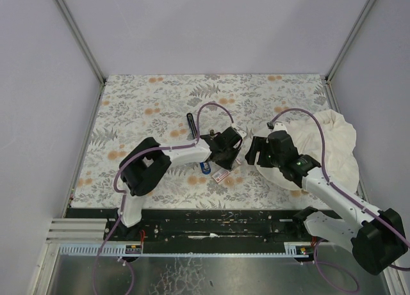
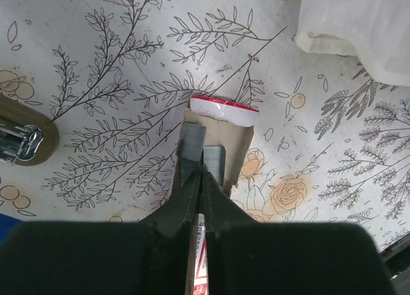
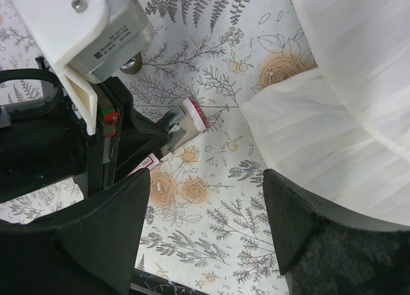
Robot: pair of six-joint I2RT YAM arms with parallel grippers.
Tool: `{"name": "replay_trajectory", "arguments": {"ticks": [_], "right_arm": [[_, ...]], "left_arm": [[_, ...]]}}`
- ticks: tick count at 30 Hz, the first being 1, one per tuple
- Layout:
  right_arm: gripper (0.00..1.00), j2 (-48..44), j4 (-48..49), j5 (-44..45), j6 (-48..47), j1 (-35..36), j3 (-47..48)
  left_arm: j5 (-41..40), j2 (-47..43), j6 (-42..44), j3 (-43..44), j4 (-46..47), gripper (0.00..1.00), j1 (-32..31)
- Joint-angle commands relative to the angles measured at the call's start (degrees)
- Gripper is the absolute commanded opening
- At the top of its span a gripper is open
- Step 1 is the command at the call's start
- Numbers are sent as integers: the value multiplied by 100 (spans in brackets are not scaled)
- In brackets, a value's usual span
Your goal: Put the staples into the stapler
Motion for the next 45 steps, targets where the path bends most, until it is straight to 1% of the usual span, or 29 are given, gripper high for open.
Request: {"name": "replay_trajectory", "arguments": {"ticks": [1, 8, 13, 18, 22, 25, 29, 38, 45], "right_arm": [[77, -213, 153, -25, 125, -31, -28], [78, -481, 157, -92, 294, -29, -157], [78, -491, 267, -175, 402, -29, -252], [78, -436, 531, -405, 526, -24, -365], [80, -447, 858, -595, 666, -31, -537], [80, -367, 1045, -688, 738, -30, -640], [80, -249, 1189, -718, 759, -28, -768], [80, 227, 1373, -950, 587, -31, -945], [80, 242, 1455, -1001, 583, -27, -1016]], "left_arm": [[4, 84, 127, -55, -93, 0, -61], [188, -623, 45, -385, 269, 0, -40], [375, -1047, -151, -616, 555, 0, 32], [762, -1215, -332, -797, 716, 0, 220], [1142, -1384, -532, -1107, 1093, 0, 490], [1292, -1381, -514, -1175, 1133, 0, 567], [1262, -1311, -396, -1316, 1165, 0, 553], [621, -904, 2, -1208, 902, 0, 224], [466, -737, 19, -1144, 814, 0, 84]]}}
